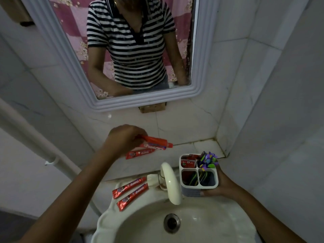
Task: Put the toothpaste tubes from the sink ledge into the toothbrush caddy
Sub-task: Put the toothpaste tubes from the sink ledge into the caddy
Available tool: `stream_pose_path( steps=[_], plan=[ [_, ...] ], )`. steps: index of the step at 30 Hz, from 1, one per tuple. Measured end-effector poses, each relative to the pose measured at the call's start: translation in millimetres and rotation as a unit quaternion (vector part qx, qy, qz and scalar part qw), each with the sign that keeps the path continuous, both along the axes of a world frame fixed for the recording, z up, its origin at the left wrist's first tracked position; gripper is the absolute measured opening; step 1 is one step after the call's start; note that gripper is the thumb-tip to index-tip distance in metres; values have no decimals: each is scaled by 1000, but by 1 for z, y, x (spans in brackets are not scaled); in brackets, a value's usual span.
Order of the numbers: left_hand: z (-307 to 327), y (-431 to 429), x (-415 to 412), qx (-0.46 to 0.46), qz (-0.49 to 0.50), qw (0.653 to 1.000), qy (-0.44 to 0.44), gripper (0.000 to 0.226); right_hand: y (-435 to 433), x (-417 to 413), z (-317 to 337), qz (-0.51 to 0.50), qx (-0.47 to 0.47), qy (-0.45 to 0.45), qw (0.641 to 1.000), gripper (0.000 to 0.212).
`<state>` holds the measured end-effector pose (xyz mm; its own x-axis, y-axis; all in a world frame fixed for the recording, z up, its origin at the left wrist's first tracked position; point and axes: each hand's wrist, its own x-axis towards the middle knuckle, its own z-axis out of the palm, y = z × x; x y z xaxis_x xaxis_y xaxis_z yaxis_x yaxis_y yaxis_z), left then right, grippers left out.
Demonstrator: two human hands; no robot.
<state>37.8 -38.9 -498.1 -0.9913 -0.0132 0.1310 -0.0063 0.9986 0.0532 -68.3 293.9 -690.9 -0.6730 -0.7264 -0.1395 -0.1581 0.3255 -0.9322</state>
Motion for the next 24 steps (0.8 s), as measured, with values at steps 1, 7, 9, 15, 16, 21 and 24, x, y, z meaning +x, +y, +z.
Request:
stream_pose_path(
  steps=[1, 7, 9, 15, 16, 21, 24],
  plan=[
    [15, 16, -2, -13, -33, 999, -7, 21, 0, 0, 2, -2, -2, 5, 1000, 126],
    [27, 107, -26, -162, -156, 967, -124, 14, -1, -1, 4, -8, 6, -1, 1000, 133],
    [12, 131, -30, -220, -182, 947, -148, 12, -2, -1, 4, -4, 7, 0, 1000, 136],
    [-20, 156, -35, -191, -231, 932, -202, 14, -3, -4, 0, -6, 2, 12, 1000, 135],
    [-18, 148, -37, -132, -228, 947, -185, 16, -3, -3, 0, -1, 1, 7, 1000, 131],
    [-10, 59, -33, 88, -84, 988, -99, 23, -2, -2, -1, 14, -22, -19, 999, 121],
    [-45, 0, -9, 72, 71, 989, -107, 22, -4, 0, 0, 10, -19, 1, 1000, 125]
  ],
)
